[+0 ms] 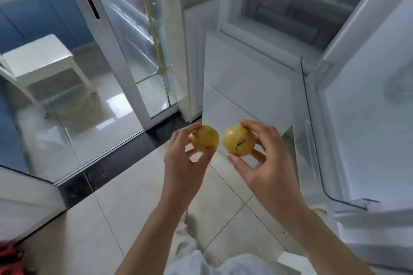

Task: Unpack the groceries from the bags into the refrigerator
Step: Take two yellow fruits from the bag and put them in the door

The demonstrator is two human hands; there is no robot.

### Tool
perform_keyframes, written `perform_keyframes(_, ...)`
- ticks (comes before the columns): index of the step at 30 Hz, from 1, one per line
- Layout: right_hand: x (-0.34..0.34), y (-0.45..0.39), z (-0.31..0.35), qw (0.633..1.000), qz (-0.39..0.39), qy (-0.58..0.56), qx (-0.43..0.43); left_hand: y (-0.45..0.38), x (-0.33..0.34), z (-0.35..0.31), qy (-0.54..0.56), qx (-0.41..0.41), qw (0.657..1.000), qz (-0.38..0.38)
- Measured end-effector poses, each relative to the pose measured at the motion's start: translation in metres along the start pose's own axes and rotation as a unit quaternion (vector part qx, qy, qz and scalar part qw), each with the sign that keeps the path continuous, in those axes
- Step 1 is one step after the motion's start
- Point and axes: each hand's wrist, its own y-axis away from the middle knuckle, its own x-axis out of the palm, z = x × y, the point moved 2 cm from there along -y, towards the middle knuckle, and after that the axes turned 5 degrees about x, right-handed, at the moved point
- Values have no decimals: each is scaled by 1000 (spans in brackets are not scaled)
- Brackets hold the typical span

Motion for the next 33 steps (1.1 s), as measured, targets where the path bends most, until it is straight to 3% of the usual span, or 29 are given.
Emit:
perform_keyframes(6,5,-52,9,991,-125,-5,51,-90,6,5,28,37,992,115)
perform_keyframes(15,9,-84,12,955,-259,-4,145,-181,46,-11,80,110,949,286)
perform_keyframes(28,-67,-108,-15,887,-395,132,197,-231,165,-61,86,211,889,397)
perform_keyframes(33,-98,-124,-31,876,-388,175,224,-239,210,-83,57,269,864,422)
